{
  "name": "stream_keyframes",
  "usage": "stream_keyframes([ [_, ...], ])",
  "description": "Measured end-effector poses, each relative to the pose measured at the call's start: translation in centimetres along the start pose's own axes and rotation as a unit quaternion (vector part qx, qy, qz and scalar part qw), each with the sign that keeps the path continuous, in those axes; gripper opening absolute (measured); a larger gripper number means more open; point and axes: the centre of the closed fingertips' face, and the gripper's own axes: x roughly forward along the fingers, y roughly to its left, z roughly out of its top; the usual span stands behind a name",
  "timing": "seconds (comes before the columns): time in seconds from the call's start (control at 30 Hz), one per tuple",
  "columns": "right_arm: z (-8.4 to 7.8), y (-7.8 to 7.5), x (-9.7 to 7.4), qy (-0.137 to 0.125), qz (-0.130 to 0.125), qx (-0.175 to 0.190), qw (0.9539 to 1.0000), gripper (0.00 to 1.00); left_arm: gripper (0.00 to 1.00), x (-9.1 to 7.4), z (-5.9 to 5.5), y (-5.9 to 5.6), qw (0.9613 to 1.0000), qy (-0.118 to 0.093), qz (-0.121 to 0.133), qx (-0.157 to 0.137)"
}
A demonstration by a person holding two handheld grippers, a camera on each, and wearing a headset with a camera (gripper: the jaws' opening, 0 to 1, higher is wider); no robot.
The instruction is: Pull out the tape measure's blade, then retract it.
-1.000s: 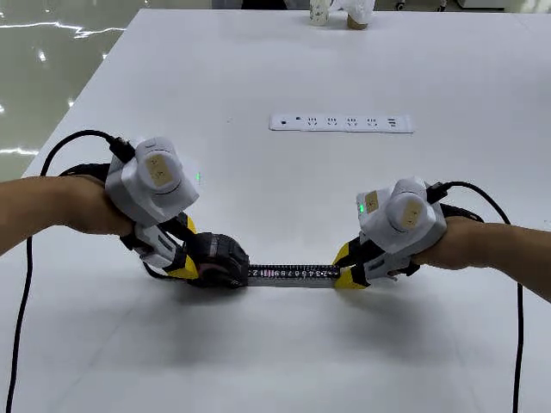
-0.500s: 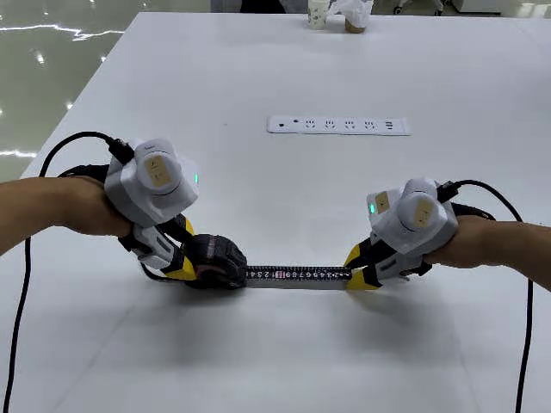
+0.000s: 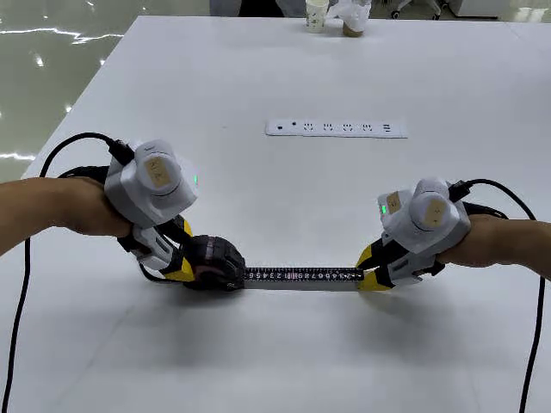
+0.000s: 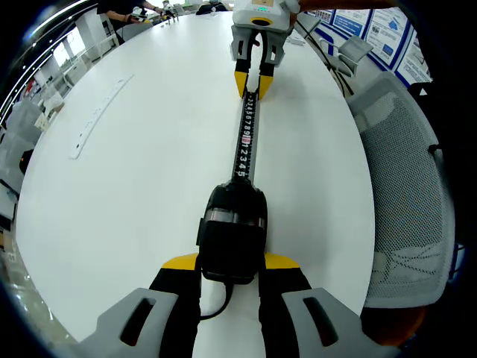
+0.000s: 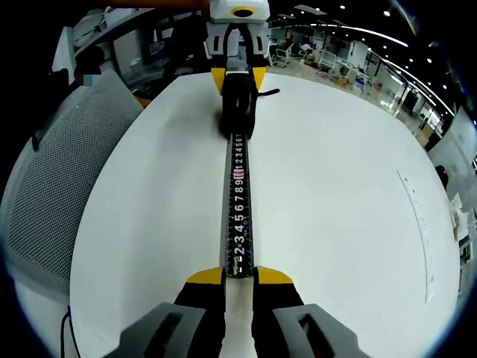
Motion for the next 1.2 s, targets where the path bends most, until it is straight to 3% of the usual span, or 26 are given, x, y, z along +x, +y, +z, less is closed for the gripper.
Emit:
stream_keyframes([
  [1.2,-4.2,0.0,-2.4,0.037,-0.004,0.010,0.9992,0.09,0.23,0.1,0.2,0.0,1.0000,0.005,-0.005,-0.001],
])
